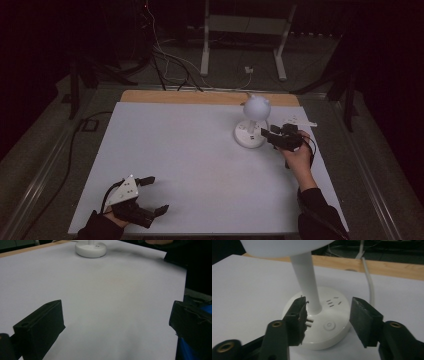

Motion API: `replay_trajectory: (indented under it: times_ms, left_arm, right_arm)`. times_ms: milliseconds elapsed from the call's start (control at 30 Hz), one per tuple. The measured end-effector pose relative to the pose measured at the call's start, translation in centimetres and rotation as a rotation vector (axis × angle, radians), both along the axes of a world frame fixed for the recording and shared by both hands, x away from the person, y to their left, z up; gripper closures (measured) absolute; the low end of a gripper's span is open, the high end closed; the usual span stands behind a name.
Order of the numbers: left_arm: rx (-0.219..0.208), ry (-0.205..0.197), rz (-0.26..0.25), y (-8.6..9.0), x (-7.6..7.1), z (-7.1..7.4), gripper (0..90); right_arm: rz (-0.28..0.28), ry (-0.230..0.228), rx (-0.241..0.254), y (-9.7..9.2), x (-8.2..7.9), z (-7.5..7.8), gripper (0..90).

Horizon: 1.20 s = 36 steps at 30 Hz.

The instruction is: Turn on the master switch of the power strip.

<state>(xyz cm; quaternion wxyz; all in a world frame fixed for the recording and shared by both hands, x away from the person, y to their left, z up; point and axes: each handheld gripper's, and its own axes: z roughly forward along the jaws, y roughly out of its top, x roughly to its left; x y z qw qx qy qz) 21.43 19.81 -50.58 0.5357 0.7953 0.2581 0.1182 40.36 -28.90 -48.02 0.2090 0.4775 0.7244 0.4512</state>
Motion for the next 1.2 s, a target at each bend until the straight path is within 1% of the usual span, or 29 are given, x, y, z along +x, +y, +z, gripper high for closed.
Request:
replay_trajectory:
  times_ms: [167,267,333,467,600,667,733,767,800,967,1200]
  left_arm:
    - [-0.001,0.002,-0.001,0.0,0.0,0.0,0.3]
    - [0.000,0.003,-0.002,0.0,0.0,0.0,0.3]
    - [0.002,0.003,-0.002,0.0,0.0,0.0,0.3]
    - [0.004,0.003,-0.003,0.0,0.0,0.0,0.3]
    - [-0.006,0.008,-0.002,0.0,0.1,0.0,0.3]
    - [-0.010,0.010,-0.003,0.1,0.1,0.0,0.3]
    - [-0.008,0.010,-0.004,0.0,0.1,0.0,0.3]
    - [-0.007,0.011,-0.004,0.0,0.0,0.0,0.3]
    - [-0.007,0.011,-0.004,0.0,0.0,0.0,0.3]
    - [-0.001,0.011,-0.006,0.0,0.1,-0.1,0.3]
    - [0.001,0.009,-0.005,-0.1,0.0,-0.1,0.3]
  right_arm:
    - [0.008,0.004,-0.003,0.1,0.2,-0.2,55.2]
    - [0.011,0.002,-0.013,0.2,0.4,-0.4,59.0]
    - [0.011,-0.003,-0.027,0.4,0.4,-0.4,63.8]
    - [0.014,-0.002,-0.037,0.6,0.6,-0.6,68.0]
    - [0.010,0.000,-0.055,0.7,0.8,-0.7,77.5]
    - [0.007,0.003,-0.056,0.7,0.9,-0.8,81.2]
    - [0.002,0.010,-0.057,0.6,1.1,-0.9,86.4]
    - [-0.003,0.011,-0.065,0.6,1.1,-0.9,89.9]
    - [-0.008,0.012,-0.071,0.7,1.2,-1.0,90.0]
    - [-0.009,0.020,-0.062,0.7,1.4,-1.3,90.0]
    - [-0.017,0.026,-0.091,1.0,1.6,-1.8,90.0]
